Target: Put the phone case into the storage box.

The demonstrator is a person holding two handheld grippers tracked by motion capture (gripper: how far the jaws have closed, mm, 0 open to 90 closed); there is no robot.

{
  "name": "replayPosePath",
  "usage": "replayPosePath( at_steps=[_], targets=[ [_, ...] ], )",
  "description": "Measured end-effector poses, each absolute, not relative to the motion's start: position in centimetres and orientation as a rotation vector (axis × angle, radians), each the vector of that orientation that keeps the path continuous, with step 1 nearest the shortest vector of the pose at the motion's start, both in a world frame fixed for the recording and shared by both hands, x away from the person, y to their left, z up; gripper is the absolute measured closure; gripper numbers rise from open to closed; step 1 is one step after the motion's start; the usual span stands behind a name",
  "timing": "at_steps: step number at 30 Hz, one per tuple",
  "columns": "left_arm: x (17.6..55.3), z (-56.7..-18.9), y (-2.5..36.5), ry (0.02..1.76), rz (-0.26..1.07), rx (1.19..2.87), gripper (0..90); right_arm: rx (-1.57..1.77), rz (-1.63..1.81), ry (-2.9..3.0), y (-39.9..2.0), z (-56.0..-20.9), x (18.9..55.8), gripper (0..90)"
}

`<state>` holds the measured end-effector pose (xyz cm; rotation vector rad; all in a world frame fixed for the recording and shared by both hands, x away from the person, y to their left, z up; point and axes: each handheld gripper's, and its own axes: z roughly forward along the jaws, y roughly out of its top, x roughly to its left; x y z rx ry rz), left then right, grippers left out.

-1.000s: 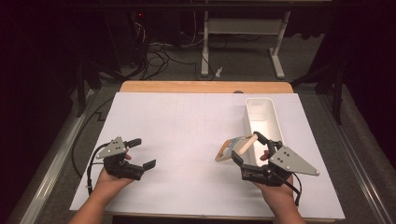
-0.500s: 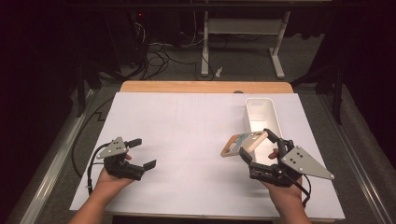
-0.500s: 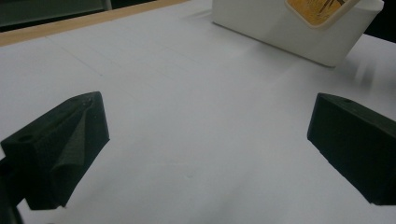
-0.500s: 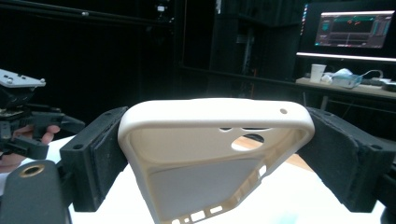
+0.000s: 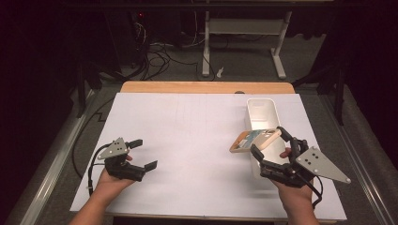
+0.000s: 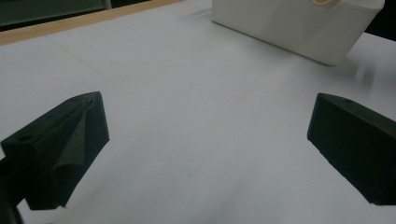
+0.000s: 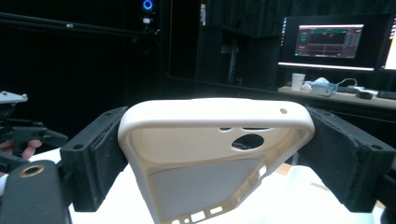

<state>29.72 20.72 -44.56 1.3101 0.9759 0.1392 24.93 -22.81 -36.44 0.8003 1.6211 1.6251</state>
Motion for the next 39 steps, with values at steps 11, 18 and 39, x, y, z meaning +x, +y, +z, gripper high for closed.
replayPosePath(
  at_steps=[11, 18, 39],
  targets=[
    [29.7, -44.5, 20.8, 0.975, 0.141, 1.308, 0.1, 0.820, 1.609, 1.558, -24.4, -35.8, 24.7, 12.8],
    [29.7, -44.5, 20.8, 0.975, 0.141, 1.307, 0.1, 0.839, 1.586, 1.516, -25.5, -35.7, 24.6, 12.8],
    [29.7, -44.6, 20.8, 0.973, 0.143, 1.314, 0.2, 0.909, 1.524, 1.425, -28.4, -35.8, 24.5, 12.8]
  ],
)
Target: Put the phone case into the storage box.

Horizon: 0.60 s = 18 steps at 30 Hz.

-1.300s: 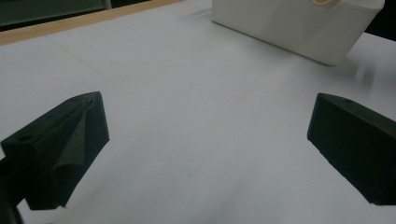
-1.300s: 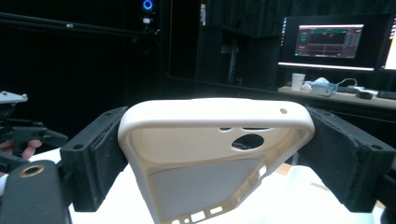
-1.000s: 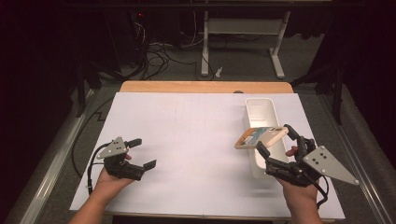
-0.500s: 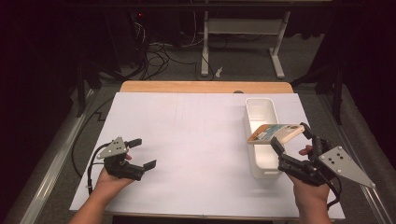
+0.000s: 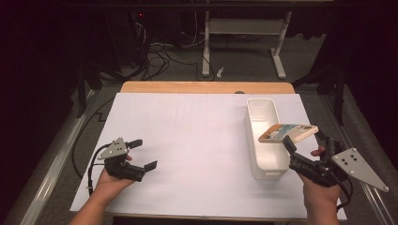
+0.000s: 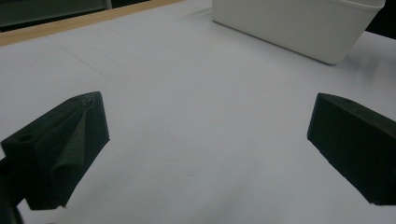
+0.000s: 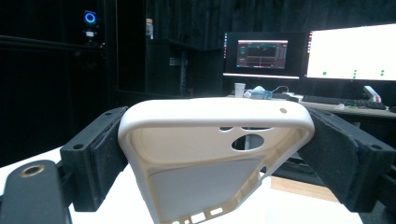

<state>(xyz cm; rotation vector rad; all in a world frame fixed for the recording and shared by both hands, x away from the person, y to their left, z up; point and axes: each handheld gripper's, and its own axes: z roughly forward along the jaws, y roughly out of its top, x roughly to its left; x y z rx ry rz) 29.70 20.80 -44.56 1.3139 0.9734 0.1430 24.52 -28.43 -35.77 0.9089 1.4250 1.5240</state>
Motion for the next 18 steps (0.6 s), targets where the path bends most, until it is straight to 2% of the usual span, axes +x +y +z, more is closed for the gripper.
replayPosePath(
  at_steps=[18],
  targets=[
    [29.71, -44.61, 20.71, 0.975, 0.140, 1.314, 0.2, 0.931, 1.530, 1.387, -28.13, -35.20, 24.83, 12.8]
  ],
)
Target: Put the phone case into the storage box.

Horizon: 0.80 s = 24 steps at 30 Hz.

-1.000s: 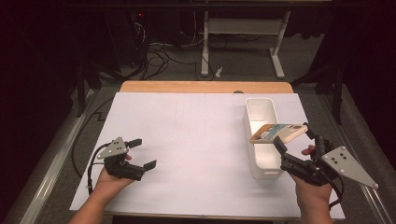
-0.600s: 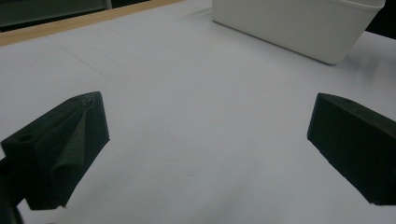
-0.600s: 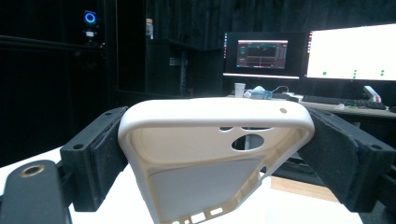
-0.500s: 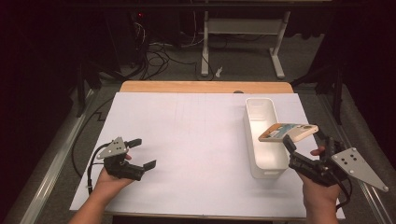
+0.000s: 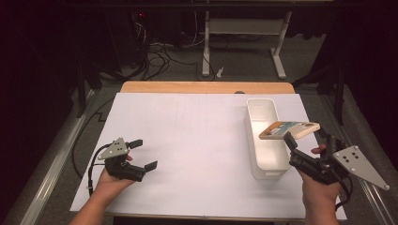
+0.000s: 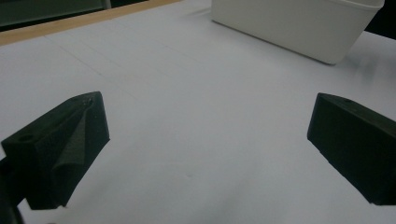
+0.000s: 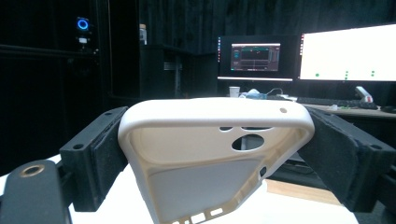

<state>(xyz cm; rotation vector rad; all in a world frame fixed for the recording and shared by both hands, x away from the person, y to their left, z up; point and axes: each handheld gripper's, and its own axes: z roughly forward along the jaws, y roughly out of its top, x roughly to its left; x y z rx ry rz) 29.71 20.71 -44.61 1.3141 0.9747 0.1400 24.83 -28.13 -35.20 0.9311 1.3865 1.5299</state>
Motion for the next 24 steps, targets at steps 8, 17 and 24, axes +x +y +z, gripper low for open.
replayPosePath(
  at_steps=[8, 17, 24],
  targets=[
    [29.7, -44.5, 20.8, 0.972, 0.139, 1.309, 0.2, 0.932, 1.498, 1.369, -27.4, -34.4, 26.0, 12.8],
    [29.7, -44.6, 20.8, 0.967, 0.139, 1.315, 0.2, 0.952, 1.458, 1.367, -26.9, -33.7, 27.6, 12.8],
    [29.7, -44.6, 20.9, 0.967, 0.137, 1.314, 0.2, 0.966, 1.434, 1.370, -26.5, -33.4, 28.7, 12.9]
  ],
)
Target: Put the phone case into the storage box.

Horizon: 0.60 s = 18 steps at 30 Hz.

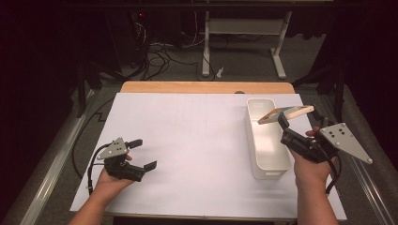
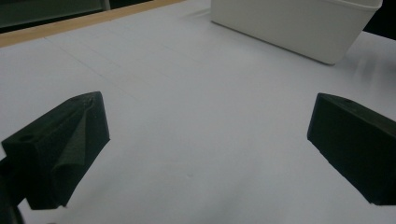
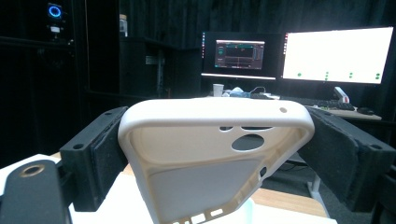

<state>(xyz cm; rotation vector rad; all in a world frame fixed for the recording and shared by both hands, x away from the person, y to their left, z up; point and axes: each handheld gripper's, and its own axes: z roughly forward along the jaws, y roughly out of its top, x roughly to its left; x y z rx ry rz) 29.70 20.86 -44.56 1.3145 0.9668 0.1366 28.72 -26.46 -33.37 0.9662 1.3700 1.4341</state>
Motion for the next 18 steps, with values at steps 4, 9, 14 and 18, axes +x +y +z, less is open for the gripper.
replayPosePath(
  at_steps=[4, 9, 14, 18],
  targets=[
    [29.7, -44.6, 20.9, 0.967, 0.136, 1.318, 0.2, 0.964, 1.418, 1.377, -26.1, -33.0, 29.4, 12.8],
    [29.7, -44.6, 20.8, 0.967, 0.133, 1.320, 0.2, 0.969, 1.403, 1.380, -25.8, -32.6, 30.4, 12.8],
    [29.7, -44.6, 20.7, 0.966, 0.131, 1.320, 0.2, 0.985, 1.388, 1.374, -25.7, -32.3, 31.4, 12.8],
    [29.7, -44.6, 20.7, 0.967, 0.131, 1.319, 0.3, 0.998, 1.373, 1.374, -25.4, -32.3, 32.2, 12.8]
  ],
)
